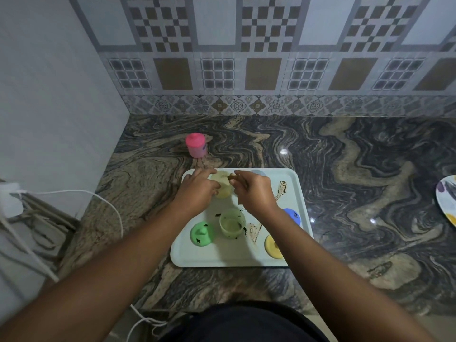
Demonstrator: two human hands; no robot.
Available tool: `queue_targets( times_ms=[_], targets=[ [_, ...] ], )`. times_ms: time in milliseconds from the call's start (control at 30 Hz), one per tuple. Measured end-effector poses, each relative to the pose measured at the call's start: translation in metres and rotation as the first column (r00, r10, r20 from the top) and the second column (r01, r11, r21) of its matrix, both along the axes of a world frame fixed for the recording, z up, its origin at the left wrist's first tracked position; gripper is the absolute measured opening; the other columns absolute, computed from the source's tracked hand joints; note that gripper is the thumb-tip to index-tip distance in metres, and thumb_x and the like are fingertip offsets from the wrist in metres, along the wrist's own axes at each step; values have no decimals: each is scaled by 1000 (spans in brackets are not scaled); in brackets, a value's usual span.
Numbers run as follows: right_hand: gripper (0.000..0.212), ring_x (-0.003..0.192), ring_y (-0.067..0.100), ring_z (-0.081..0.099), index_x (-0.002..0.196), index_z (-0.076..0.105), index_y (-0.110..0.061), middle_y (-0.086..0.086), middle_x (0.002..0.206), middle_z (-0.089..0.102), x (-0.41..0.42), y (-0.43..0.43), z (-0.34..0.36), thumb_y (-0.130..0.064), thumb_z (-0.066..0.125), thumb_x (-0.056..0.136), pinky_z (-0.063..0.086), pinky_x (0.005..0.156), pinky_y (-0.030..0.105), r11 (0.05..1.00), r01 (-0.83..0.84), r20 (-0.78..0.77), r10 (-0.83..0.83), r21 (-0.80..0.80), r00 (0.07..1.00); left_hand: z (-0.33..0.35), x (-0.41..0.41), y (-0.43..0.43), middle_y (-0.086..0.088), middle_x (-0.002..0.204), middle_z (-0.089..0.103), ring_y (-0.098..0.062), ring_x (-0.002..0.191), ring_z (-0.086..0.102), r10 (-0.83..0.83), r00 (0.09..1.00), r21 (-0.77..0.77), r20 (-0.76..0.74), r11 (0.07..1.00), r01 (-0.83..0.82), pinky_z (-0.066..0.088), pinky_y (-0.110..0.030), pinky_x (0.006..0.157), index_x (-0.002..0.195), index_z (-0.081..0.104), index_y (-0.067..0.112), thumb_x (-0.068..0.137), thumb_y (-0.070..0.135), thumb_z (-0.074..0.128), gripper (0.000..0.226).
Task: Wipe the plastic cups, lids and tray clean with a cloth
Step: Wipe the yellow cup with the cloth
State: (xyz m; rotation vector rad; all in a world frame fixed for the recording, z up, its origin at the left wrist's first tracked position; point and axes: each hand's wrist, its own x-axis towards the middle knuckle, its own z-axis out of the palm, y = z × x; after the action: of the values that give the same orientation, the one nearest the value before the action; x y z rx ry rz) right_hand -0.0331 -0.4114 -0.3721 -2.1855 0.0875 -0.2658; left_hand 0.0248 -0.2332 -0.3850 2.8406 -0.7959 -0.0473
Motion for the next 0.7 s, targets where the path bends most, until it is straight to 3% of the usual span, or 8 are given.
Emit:
queue_targets(
  times_ms=[67, 167, 300, 400, 567, 633, 700],
  targets=[
    [30, 86, 35, 74, 122, 70, 3, 18, 102, 78, -1, -1, 0, -13, 68, 98, 50, 78, 22, 1000, 2, -2, -2, -14, 1000, -1, -1, -1, -1, 144, 51, -31, 131, 44, 1, 999, 16, 52, 1000, -2, 37, -49, 98, 99, 77, 26, 87, 22, 69, 15],
    [21, 74, 32, 71, 108, 74, 5, 17, 85, 77, 0, -3, -1, -13, 69, 98, 55, 73, 35, 1000, 4, 16, -4, -27, 1000, -4, -1, 0, -3, 134, 60, -35, 122, 52, 18, 996, -15, 89, 1000, -17, 41, -52, 92, 86, 78, 28, 80, 21, 76, 9],
    [16, 65, 26, 69, 92, 74, -4, 9, 71, 73, 1, -8, 2, -18, 69, 97, 57, 67, 42, 999, 31, -10, -31, -11, 999, 9, 6, 1, -2, 134, 61, -32, 123, 49, 36, 999, -122, 25, 992, -32, 44, -49, 95, 95, 79, 24, 86, 22, 72, 12],
    [15, 61, 2, 70, 107, 76, -7, 2, 76, 74, -1, -15, 19, -17, 70, 97, 60, 59, 28, 971, 98, -52, -88, 220, 995, 40, 16, 4, -5, 132, 62, -27, 122, 51, 21, 997, -235, -75, 971, -38, 39, -32, 99, 106, 77, 16, 88, 17, 71, 19],
    [19, 76, 18, 74, 114, 76, -6, 7, 93, 78, 4, -21, 66, -13, 70, 98, 64, 63, 41, 826, 58, 98, -136, 560, 986, 124, 18, 6, -2, 127, 64, -5, 111, 56, -67, 977, -365, -204, 931, -12, 39, -6, 87, 109, 75, 12, 89, 14, 71, 20],
    [20, 82, 16, 73, 116, 76, -10, 7, 98, 79, 3, -17, 86, -14, 68, 99, 60, 64, 33, 788, 1, 137, -108, 615, 985, 154, 15, 5, 5, 124, 66, -5, 107, 61, -82, 972, -444, -220, 896, -25, 50, -17, 93, 107, 76, 17, 89, 16, 71, 19],
    [16, 81, 17, 68, 112, 76, -15, 5, 100, 76, -2, -11, 104, -15, 65, 101, 54, 62, 27, 783, -63, 177, -60, 619, 982, 179, 8, 3, 9, 116, 70, -12, 102, 68, -94, 967, -511, -235, 859, -41, 58, -27, 86, 107, 76, 21, 89, 19, 71, 18]
  ],
)
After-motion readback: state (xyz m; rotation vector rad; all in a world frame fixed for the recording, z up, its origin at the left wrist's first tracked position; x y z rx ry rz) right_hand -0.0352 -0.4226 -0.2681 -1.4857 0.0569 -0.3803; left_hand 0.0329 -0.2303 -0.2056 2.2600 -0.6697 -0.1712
